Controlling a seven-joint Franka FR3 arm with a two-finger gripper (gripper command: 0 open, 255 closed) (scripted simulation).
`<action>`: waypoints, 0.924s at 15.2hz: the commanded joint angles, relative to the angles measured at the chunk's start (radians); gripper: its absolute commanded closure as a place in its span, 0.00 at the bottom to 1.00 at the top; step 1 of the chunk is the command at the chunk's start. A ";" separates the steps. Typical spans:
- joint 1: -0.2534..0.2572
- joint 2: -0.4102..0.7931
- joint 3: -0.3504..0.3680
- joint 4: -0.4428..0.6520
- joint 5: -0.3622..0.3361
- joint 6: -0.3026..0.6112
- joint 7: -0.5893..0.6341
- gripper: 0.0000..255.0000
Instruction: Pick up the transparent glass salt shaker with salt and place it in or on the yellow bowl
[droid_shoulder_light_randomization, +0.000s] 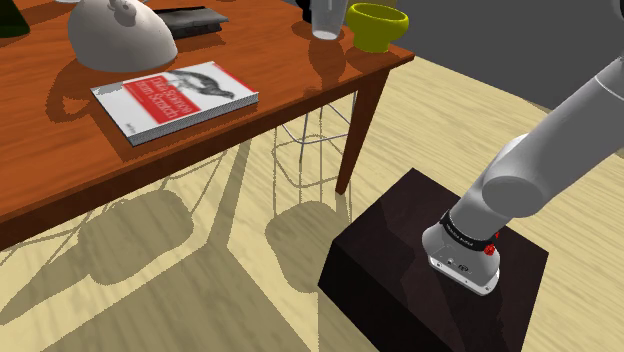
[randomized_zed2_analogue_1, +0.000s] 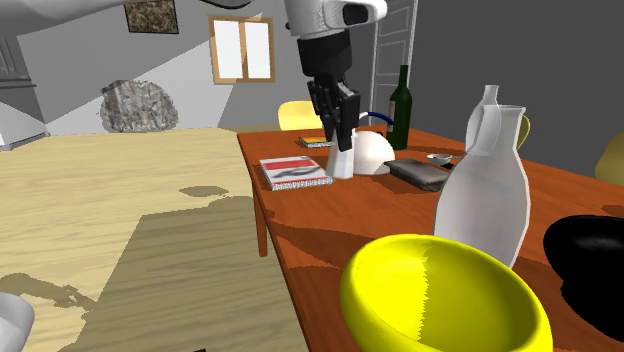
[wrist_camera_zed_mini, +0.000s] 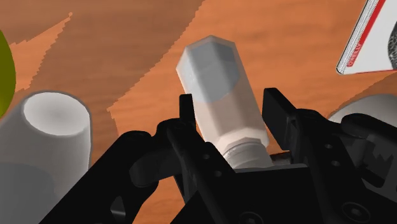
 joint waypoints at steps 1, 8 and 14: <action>0.000 0.016 0.001 0.049 -0.002 -0.033 0.005 1.00; 0.001 0.083 0.002 0.231 -0.008 -0.148 0.020 1.00; -0.058 0.080 -0.071 0.253 0.020 -0.187 -0.104 1.00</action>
